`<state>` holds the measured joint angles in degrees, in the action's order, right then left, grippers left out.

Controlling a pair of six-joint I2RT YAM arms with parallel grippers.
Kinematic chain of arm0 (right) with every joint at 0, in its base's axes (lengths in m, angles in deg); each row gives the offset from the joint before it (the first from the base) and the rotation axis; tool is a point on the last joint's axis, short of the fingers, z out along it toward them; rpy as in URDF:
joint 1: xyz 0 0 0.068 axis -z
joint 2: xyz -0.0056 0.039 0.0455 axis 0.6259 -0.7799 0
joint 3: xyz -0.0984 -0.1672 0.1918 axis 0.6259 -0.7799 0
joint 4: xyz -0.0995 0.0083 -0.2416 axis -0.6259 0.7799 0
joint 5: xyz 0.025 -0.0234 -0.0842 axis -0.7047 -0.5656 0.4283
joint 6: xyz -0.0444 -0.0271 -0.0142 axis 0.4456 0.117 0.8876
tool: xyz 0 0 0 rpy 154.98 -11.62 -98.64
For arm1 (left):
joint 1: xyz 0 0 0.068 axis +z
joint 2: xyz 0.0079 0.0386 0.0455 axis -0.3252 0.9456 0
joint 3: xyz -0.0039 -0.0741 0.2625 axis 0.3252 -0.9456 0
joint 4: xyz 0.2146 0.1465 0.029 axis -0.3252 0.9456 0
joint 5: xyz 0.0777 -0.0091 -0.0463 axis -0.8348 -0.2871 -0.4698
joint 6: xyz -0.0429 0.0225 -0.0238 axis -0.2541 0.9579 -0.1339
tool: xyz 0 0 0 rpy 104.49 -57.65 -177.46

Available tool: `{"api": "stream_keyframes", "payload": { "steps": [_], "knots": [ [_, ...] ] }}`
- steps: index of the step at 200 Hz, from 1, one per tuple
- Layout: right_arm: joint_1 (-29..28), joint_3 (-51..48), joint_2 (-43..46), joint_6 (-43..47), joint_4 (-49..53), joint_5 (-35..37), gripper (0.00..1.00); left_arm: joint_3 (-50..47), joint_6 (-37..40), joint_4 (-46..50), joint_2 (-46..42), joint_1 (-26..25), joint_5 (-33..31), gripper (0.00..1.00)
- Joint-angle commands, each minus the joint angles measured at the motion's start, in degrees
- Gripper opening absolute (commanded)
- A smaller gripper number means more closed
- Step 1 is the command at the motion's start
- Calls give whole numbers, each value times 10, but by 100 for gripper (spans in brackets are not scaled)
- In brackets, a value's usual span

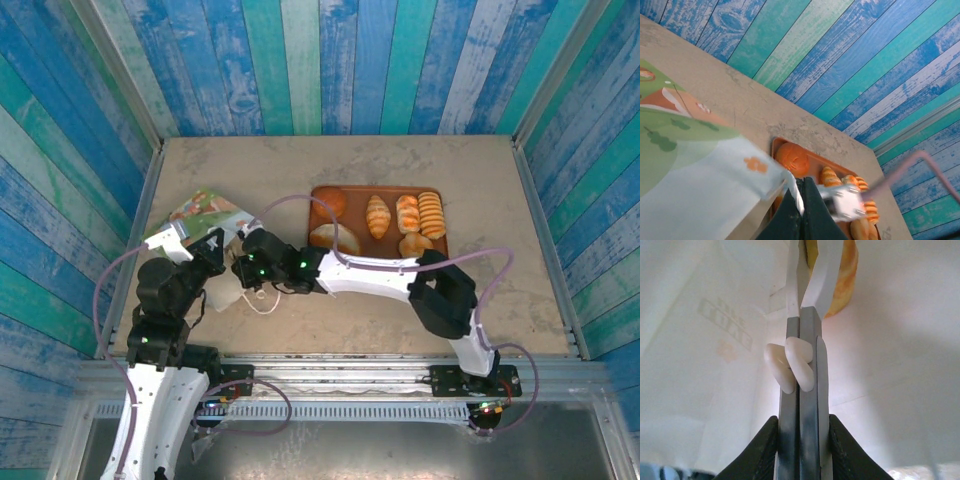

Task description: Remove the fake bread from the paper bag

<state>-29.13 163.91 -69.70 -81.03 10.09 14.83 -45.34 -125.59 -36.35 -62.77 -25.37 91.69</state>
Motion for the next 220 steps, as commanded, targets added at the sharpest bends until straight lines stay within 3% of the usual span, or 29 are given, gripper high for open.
{"api": "stream_keyframes", "payload": {
  "steps": [1, 41, 89, 124, 184, 220],
  "knots": [
    [-9, -35, 43, 91, 22, 108, 18, 16, 2, -4, 1, -2, -7, 0],
    [-20, -103, 80, 210, 22, 239, 19, 10, -3, -18, 7, -2, -1, 0],
    [-59, -126, 73, 408, -3, 182, 21, 9, 0, -21, 9, -2, -2, 0],
    [-103, -122, 41, 490, 3, 153, 21, 8, -1, -23, 11, -2, -2, 0],
    [-117, -118, 31, 470, 56, 198, 25, 12, 1, -25, 13, -2, -2, 0],
    [-116, -126, 68, 426, 81, 160, 29, 9, -4, -32, 17, -2, 9, 0]
  ]
}}
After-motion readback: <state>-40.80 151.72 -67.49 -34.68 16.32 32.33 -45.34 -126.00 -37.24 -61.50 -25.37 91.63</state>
